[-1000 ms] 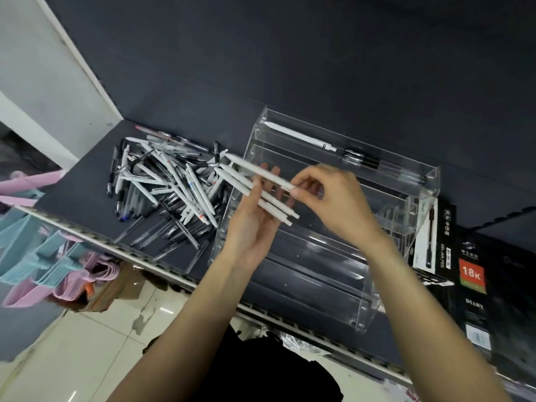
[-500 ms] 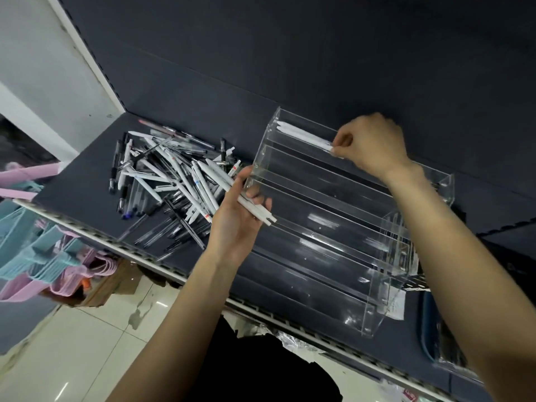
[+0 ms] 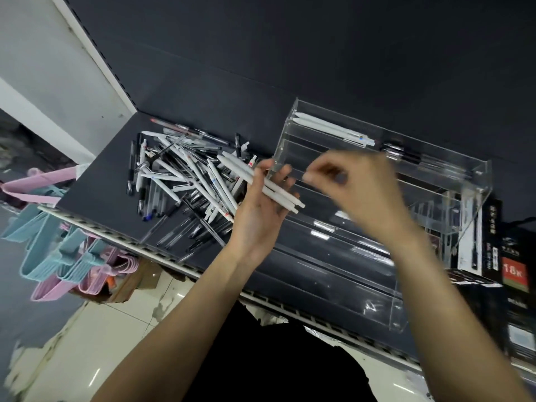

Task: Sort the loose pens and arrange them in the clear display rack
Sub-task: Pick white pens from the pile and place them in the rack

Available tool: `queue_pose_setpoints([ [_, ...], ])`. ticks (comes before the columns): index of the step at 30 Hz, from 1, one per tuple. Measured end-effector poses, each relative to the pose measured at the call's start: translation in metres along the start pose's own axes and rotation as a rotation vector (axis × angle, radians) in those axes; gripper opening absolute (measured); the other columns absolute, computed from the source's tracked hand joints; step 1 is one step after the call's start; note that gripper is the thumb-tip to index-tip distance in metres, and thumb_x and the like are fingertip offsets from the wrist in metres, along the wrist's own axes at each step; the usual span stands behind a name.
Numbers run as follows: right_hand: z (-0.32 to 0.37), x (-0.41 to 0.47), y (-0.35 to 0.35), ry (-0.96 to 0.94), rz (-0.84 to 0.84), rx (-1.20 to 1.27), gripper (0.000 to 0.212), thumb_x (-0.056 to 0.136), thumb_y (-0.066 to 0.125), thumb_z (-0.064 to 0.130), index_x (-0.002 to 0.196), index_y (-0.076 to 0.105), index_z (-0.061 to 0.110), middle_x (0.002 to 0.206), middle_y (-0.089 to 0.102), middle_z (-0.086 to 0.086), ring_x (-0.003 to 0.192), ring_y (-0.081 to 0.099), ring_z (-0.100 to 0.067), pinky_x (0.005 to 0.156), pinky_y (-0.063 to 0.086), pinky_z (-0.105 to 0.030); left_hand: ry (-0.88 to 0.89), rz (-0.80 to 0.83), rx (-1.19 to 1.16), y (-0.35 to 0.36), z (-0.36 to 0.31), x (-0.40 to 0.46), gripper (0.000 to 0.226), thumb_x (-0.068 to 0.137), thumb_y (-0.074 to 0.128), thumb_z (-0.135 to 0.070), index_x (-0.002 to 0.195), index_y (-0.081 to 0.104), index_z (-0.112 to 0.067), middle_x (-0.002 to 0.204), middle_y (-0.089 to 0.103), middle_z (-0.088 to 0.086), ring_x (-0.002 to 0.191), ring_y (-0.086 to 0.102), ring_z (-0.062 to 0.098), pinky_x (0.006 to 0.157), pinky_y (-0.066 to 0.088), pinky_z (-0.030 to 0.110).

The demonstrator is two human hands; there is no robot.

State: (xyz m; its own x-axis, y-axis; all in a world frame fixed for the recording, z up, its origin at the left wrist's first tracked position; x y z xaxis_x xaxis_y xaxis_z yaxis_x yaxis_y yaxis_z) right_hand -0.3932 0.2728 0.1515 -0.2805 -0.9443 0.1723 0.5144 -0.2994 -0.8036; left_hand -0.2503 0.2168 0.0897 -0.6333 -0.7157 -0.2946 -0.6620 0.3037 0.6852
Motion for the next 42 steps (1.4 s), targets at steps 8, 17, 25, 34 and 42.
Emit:
queue_pose_setpoints([
  [8,-0.004,-0.012,0.030,0.111,-0.124,0.167,0.014,0.086,0.068,0.025,0.098,0.073,0.021,0.086,0.072,0.008,0.074,0.065,-0.007,0.068,0.051,-0.022,0.116,-0.006,0.416,0.016,-0.003,0.004,0.040,0.100,0.026,-0.044,0.134,0.046,-0.039,0.136,0.052,-0.002,0.123,0.053,0.010,0.096,0.049,0.029],
  [17,-0.064,0.029,-0.043,0.121,-0.149,-0.337,0.016,0.087,0.066,0.031,0.099,0.074,0.022,0.088,0.067,0.001,0.082,0.062,-0.022,0.069,0.044,-0.029,0.068,-0.061,0.526,0.009,-0.009,0.012,0.032,0.100,0.042,-0.030,0.115,0.066,-0.013,0.063,0.041,-0.004,0.060,0.047,0.003,0.066,0.047,0.013],
  [25,-0.060,0.073,-0.030,0.098,0.124,-0.455,0.012,0.084,0.069,0.031,0.094,0.072,0.025,0.093,0.070,0.005,0.091,0.062,-0.020,0.074,0.036,-0.027,0.033,-0.131,0.396,0.004,-0.008,0.012,0.024,0.098,0.046,-0.025,0.088,0.060,-0.009,0.057,0.059,-0.009,0.057,0.057,0.003,0.067,0.053,0.017],
  [34,-0.059,0.077,-0.028,0.043,0.169,-0.586,0.012,0.088,0.063,0.027,0.094,0.072,0.021,0.096,0.070,-0.004,0.090,0.061,-0.031,0.074,0.045,-0.034,0.049,-0.104,0.361,0.002,-0.010,0.013,0.027,0.099,0.044,-0.025,0.081,0.058,-0.011,0.058,0.060,-0.010,0.064,0.061,0.005,0.077,0.055,0.022],
  [42,-0.006,0.000,-0.012,-0.047,-0.001,-0.177,0.024,0.082,0.068,0.043,0.097,0.069,0.024,0.090,0.070,0.007,0.088,0.063,-0.017,0.073,0.052,-0.038,0.092,-0.033,0.445,0.025,-0.004,0.024,0.028,0.099,0.046,-0.022,0.082,0.061,-0.006,0.068,0.065,0.001,0.064,0.062,0.009,0.069,0.055,0.022],
])
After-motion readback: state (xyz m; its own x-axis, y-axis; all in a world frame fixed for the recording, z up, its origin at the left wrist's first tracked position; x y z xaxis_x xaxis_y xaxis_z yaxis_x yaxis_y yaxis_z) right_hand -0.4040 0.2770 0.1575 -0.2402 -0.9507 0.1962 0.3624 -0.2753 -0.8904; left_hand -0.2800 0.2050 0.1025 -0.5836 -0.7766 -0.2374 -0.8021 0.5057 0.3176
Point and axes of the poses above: each hand's wrist, its own x-axis towards the middle knuckle, its own y-axis out of the palm, z = x × y, the point moved 1 cm from there along x, towards the middle knuckle
